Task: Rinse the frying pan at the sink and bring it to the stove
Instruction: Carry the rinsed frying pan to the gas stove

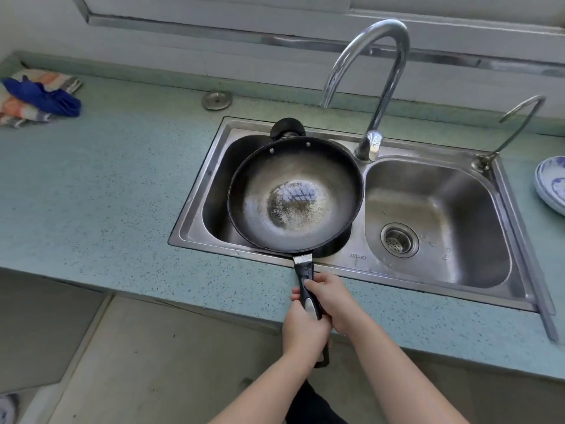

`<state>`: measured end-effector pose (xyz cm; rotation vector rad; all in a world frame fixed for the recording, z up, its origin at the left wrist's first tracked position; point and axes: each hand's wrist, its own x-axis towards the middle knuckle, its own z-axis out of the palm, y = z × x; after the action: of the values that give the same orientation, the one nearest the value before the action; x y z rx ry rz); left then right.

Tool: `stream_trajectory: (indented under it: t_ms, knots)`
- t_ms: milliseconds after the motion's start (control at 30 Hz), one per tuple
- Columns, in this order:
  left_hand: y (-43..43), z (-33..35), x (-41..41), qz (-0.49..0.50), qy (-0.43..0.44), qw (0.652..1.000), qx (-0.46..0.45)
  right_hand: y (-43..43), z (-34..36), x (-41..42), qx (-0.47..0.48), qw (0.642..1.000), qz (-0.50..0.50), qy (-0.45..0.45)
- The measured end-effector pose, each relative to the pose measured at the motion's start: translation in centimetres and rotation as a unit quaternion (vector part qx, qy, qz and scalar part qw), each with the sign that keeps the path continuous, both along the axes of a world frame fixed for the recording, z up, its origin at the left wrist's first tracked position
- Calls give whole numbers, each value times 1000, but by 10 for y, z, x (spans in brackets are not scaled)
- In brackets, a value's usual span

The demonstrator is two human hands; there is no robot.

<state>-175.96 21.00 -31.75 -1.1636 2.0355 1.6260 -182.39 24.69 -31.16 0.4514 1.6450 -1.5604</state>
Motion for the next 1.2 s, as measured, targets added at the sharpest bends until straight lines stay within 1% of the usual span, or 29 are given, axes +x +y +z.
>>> stream_trajectory:
  t_ms: [100, 167, 233, 300, 367, 500, 600, 833, 1033, 1200]
  knots:
    - [5, 0, 0, 25, -11, 1000, 4, 1, -6, -1, 23, 999, 26, 18]
    - [8, 0, 1, 48, -8, 999, 15, 1, -10, 0, 79, 994, 62, 53]
    - [10, 0, 2, 63, 3, 998, 17, 2, -11, 1, 150, 976, 121, 99]
    - [10, 1, 3, 69, 13, 997, 5, 3, -13, 1, 174, 965, 152, 124]
    - [7, 2, 6, 72, 27, 997, -9, 0, -13, 0, 161, 967, 150, 129]
    - [-5, 9, 15, 75, 33, 996, -40, -11, -11, 9, 92, 985, 104, 106]
    - [-15, 13, 22, 89, 36, 994, -46, -21, -12, 16, 72, 987, 96, 106]
    - [-35, 29, 36, 134, 38, 989, -41, -47, -1, 25, 61, 982, 127, 127]
    - [-59, 51, 63, 148, 61, 984, -82, -76, 19, 49, 39, 975, 155, 154]
    - [-80, 75, 111, 165, 79, 976, -116, -103, 41, 91, 16, 970, 180, 160]
